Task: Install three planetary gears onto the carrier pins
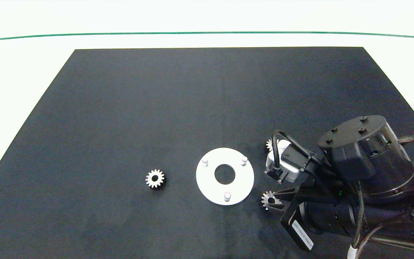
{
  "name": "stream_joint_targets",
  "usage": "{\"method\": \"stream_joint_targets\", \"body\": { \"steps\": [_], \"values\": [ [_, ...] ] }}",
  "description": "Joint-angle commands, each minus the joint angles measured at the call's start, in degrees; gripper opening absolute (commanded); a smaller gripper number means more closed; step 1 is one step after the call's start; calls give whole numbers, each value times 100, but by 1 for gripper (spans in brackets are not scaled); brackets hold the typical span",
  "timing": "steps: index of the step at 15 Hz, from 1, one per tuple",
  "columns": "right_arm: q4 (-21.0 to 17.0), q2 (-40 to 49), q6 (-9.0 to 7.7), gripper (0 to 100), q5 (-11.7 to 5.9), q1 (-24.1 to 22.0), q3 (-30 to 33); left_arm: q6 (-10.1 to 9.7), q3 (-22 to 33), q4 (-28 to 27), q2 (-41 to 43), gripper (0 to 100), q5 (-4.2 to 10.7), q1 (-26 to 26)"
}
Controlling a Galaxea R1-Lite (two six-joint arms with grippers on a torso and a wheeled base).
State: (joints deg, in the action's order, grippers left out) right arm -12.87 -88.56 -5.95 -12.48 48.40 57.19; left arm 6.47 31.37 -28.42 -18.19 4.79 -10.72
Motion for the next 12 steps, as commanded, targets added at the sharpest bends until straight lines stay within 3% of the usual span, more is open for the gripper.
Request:
{"method": "stream_joint_targets", "body": {
  "steps": [1, 7, 12],
  "values": [
    [-13, 208, -29, 100, -61, -94, -146, 3, 1, -15, 0, 100, 4, -1],
    [110, 111, 15, 100, -26, -296, -489, 3, -17, -24, 17, 100, 4, -1],
    [584, -328, 32, 100, 0, -357, -489, 3, -8, -24, 35, 100, 4, -1]
  ]
}}
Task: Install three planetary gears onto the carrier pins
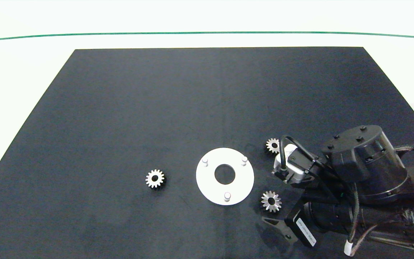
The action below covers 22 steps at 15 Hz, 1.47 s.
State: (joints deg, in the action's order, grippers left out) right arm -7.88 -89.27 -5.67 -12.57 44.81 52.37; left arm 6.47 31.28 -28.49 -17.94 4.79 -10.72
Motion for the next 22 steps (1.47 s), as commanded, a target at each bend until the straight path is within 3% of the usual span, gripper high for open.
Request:
{"method": "stream_joint_targets", "body": {
  "steps": [1, 3, 12, 20, 22],
  "values": [
    [120, -310, 4, 100, 18, 1, -8, 3, 1, -16, 10, 100, 4, -1],
    [287, -389, 13, 100, 35, 10, -25, 3, 1, -16, 10, 100, 4, -1],
    [401, -477, 31, 100, 44, 1, -60, 3, -52, -16, 19, 100, -4, -10],
    [418, -556, 92, 83, 70, -16, -87, -6, -26, -16, -7, 100, 4, -10],
    [594, -618, 92, 79, 79, -16, -139, -6, -8, -16, -7, 100, 4, -10]
  ]
}}
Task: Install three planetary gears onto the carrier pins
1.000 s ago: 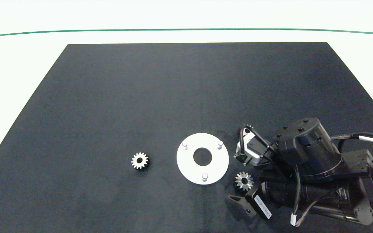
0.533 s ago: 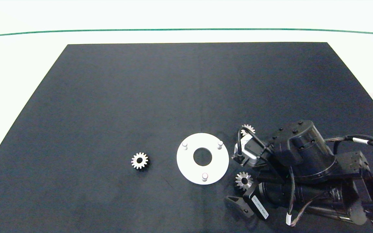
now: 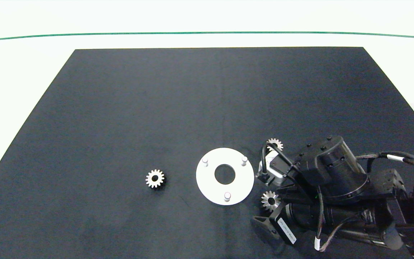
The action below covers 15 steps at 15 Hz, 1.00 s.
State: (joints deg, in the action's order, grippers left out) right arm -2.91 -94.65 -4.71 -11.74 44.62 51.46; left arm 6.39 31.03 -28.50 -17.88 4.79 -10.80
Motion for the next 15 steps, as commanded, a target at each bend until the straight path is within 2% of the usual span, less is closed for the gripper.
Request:
{"method": "stream_joint_targets", "body": {
  "steps": [1, 7, 15],
  "values": [
    [239, -98, -4, 77, -4, -14, -101, 3, 9, -15, -13, 100, 4, -1],
    [696, -80, -13, 65, -48, -94, -523, 3, 26, -15, -31, 100, -4, -10],
    [863, -98, -13, 49, -48, -138, -531, -6, 44, -15, -31, 100, -4, -10]
  ]
}}
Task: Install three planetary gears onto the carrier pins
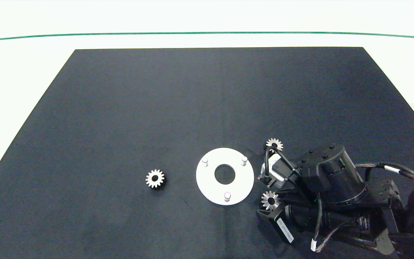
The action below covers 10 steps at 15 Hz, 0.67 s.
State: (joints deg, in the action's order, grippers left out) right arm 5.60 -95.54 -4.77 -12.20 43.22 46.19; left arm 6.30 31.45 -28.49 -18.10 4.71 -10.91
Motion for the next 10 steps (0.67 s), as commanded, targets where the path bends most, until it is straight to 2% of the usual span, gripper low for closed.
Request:
{"method": "stream_joint_targets", "body": {
  "steps": [1, 10],
  "values": [
    [12, -9, -7, 47, 7, 3, -5, 3, 1, -16, -9, 100, 4, 1],
    [21, -35, -7, 29, 7, 11, 4, 3, 10, -8, -9, 100, 4, 1]
  ]
}}
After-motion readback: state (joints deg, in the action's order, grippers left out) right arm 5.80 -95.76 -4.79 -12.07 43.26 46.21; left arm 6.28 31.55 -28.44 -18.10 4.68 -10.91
